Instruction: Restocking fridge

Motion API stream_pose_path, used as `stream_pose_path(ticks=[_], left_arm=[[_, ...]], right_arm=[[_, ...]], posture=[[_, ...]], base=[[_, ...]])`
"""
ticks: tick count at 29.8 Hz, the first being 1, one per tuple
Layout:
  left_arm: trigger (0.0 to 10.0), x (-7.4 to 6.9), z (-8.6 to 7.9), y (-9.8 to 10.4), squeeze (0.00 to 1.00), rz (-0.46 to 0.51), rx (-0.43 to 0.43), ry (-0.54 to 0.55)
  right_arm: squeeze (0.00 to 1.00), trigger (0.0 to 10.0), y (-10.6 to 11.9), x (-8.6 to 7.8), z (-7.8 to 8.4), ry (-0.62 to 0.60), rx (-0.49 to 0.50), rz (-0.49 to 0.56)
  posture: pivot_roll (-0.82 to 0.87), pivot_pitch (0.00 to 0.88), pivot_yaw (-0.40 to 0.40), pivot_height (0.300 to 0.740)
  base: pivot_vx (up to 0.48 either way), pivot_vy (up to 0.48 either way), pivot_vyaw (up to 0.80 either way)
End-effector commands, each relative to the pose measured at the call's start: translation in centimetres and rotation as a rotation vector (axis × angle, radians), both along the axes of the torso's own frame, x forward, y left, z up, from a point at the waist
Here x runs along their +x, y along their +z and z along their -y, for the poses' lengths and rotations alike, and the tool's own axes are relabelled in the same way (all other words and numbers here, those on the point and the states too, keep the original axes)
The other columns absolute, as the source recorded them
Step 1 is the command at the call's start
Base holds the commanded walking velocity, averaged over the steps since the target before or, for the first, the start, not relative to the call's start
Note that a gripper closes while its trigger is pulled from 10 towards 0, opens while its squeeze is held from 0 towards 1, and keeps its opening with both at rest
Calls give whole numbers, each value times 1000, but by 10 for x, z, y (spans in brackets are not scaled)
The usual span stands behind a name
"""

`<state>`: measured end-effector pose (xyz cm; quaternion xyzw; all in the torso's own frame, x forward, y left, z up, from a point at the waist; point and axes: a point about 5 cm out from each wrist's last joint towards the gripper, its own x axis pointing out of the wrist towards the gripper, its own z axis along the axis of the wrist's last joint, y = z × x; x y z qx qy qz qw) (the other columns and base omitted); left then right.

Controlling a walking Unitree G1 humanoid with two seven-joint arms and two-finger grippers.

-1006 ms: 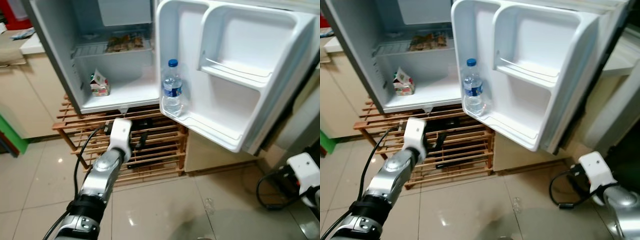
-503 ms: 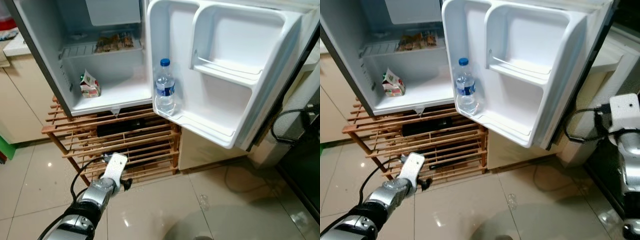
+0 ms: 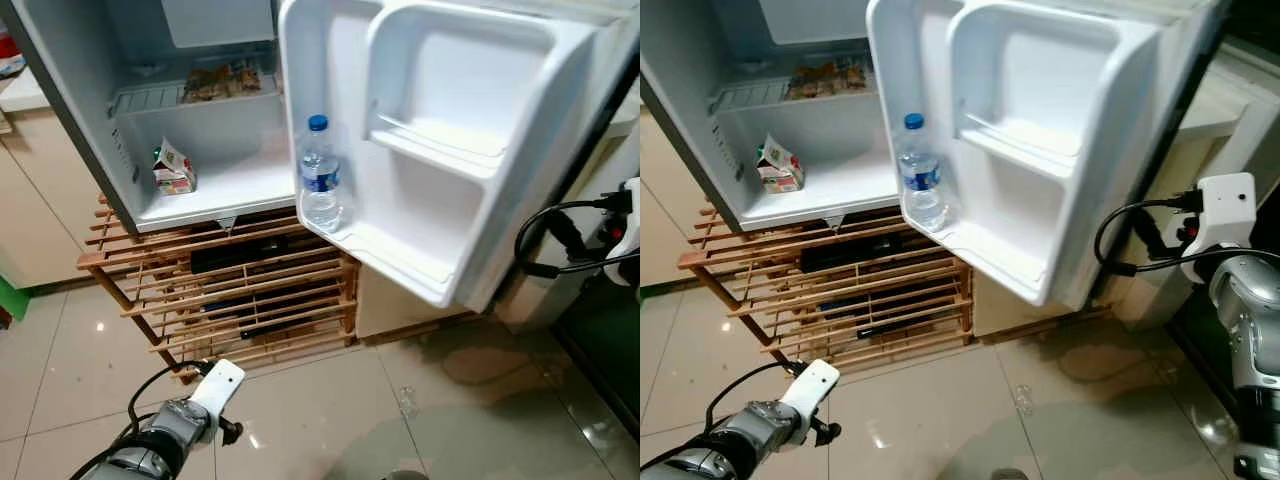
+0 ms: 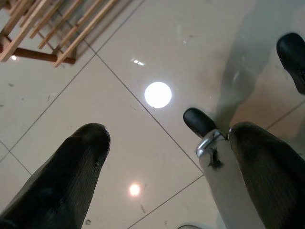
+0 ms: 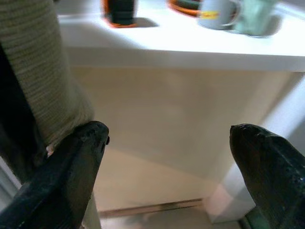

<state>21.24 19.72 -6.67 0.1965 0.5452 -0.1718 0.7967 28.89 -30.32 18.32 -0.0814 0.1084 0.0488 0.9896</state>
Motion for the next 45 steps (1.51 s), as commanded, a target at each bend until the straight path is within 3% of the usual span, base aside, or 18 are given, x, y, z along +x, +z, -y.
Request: stream_pose_path(ticks=[1,7,12,15,17,19,21,24,25,27,32,37,40,45], left_arm=[[10000,-3,-2,-1,0,-15,11,-28],[10000,-17,-1,-9,0,-89,11,-127],[10000,-39,-7,-18,0,-177,65,-258],[10000,-53,-9,-23,0,-232,85,-323],[10000,-56,-9,-24,0,-242,86,-333],[10000,-61,-6,-26,0,-263,68,-339],[10000,-64,-3,-28,0,-269,59,-337],[10000,-64,-3,-28,0,-268,60,-340],[10000,-60,-15,-24,0,-277,58,-328],[10000,-53,-24,-19,0,-255,63,-276],[10000,-42,-27,-15,0,-199,84,-231],[10000,-10,-11,-3,0,-63,76,-224],[10000,-5,-6,-1,0,-43,62,-224],[10000,6,10,3,0,-8,4,-206]], right_arm=[[0,10000,15,1,-10,77,0,39],[0,10000,31,-14,-42,308,12,18],[0,10000,46,-32,-87,587,27,10],[0,10000,67,-45,-122,802,113,53],[0,10000,74,-48,-129,848,139,68],[0,10000,93,-50,-139,920,226,149],[0,10000,103,-47,-140,930,291,192],[0,10000,103,-46,-139,921,306,191],[0,10000,97,-41,-137,885,310,168],[0,10000,81,-33,-136,821,312,128],[0,10000,60,-25,-137,775,335,73],[0,10000,40,-15,-144,754,383,-14],[0,10000,37,-14,-147,770,382,-24],[0,10000,36,-2,-175,873,403,-22]], posture=[[-247,7,69,740],[-257,11,82,740],[-265,16,94,740],[-264,23,96,740],[-264,23,96,740],[-252,22,87,740],[-247,21,84,740],[-242,18,80,740],[-235,15,79,740],[-228,12,78,740],[-214,0,65,740],[-192,0,44,740],[-190,0,44,740],[-158,0,39,740]], base=[[0,0,0],[0,0,0],[0,0,0],[0,0,0],[0,0,0],[0,0,0],[0,0,0],[0,0,0],[0,0,0],[0,0,0],[0,0,0],[0,0,0],[0,0,0],[0,0,0]])
